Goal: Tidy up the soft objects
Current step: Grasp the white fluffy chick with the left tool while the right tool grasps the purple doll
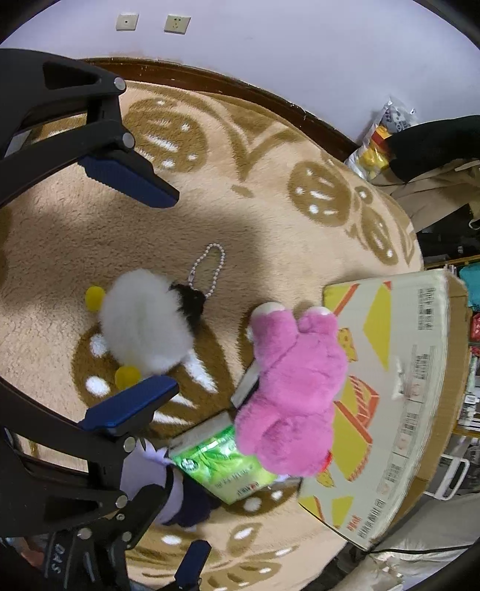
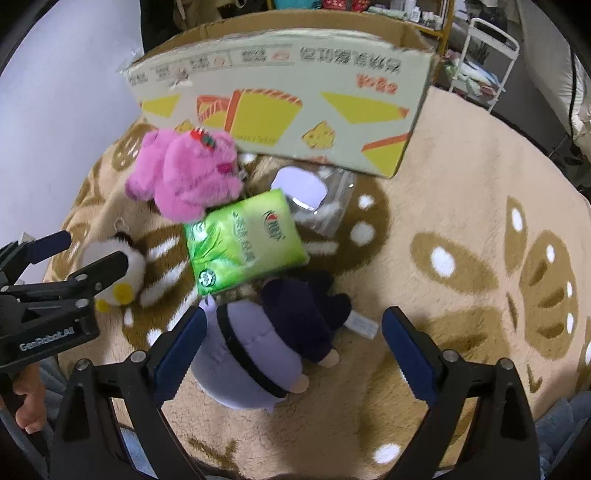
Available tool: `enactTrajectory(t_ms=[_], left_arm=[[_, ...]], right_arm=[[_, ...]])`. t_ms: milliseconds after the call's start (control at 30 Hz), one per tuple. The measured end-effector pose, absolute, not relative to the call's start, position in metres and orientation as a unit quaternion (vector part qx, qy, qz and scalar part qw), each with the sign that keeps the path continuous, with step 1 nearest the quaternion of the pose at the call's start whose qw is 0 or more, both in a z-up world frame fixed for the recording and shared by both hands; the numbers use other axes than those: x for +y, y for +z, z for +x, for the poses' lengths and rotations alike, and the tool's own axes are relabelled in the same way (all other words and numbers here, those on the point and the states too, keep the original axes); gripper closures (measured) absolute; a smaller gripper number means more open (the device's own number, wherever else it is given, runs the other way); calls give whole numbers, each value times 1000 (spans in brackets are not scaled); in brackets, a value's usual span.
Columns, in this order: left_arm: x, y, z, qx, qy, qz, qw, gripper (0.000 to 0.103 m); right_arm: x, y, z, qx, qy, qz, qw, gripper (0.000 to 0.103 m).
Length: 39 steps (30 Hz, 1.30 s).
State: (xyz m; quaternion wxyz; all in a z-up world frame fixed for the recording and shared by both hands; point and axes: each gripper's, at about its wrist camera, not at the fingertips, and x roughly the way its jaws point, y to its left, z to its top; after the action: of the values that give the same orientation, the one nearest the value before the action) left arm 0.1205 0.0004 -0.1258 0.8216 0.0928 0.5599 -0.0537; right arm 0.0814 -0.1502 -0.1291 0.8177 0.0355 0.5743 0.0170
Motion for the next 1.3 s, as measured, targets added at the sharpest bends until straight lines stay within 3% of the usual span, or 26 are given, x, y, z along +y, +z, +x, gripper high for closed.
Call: enactTrajectory(t_ms=[233,400,767,1000,1200,1300], left_arm=[[1,-136,124,569,-46,96,815,14],[3,-145,128,585,-55,85,805,30],[-2,-149,126,587,-69,88,802,46],[-8,-149,120,588,-86,85,800,64],[-9,-147,117,585,-89,84,802,66],[-9,-146,116,585,-90,84,802,67]], right_arm=[[-154,-141,83,591,32,72,803,3],[-156,-146,83,597,37,89,797,3],[-143,-148,86,596,39,84,798,3],[-145,-148,86,597,38,74,798,3],[-145,-148,85,596,39,69,799,3],[-141,-147,85,595,46,68,800,13]])
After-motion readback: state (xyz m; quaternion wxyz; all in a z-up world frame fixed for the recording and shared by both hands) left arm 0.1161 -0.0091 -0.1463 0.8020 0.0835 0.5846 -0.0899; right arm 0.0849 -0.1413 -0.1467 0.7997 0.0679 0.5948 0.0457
